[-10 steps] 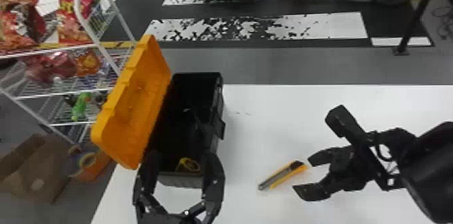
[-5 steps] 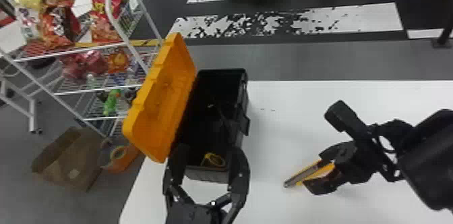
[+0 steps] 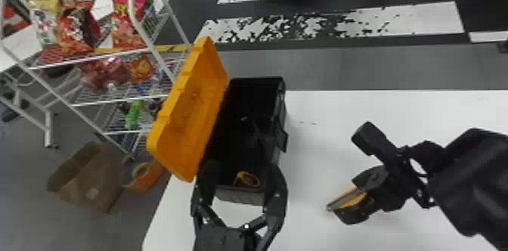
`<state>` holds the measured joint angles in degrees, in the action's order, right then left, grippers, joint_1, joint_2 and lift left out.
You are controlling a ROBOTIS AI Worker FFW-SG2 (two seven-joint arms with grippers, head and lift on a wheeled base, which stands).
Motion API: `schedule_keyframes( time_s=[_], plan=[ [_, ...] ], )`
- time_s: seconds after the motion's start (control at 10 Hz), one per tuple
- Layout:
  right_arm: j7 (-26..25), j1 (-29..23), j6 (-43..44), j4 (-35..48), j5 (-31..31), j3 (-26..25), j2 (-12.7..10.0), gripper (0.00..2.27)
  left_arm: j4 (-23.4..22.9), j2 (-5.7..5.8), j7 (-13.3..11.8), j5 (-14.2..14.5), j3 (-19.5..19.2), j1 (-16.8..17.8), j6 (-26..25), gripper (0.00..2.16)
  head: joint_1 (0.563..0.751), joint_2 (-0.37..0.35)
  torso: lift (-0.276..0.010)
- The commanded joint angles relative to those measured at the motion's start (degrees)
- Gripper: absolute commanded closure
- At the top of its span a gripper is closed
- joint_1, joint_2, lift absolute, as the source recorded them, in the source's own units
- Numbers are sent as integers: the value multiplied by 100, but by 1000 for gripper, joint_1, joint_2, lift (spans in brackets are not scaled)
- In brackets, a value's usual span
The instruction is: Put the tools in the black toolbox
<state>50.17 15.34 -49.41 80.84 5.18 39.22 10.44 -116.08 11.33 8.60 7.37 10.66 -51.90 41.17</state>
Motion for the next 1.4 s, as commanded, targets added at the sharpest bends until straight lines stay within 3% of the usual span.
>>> schedule_keyframes(
  time_s=[0.0,0.7,1.3],
  plan=[
    [-43,92,110,-227,0,86,-157,113,6,9,-8,10,-2,-4,0,43,695,350,-39],
    [-157,321,567,-939,9,358,-517,113,-73,18,-25,10,-90,-119,18,43,695,350,-39],
    [-175,242,567,-1000,27,411,-517,113,-99,18,-43,10,-160,-145,0,43,695,350,-39]
  ],
)
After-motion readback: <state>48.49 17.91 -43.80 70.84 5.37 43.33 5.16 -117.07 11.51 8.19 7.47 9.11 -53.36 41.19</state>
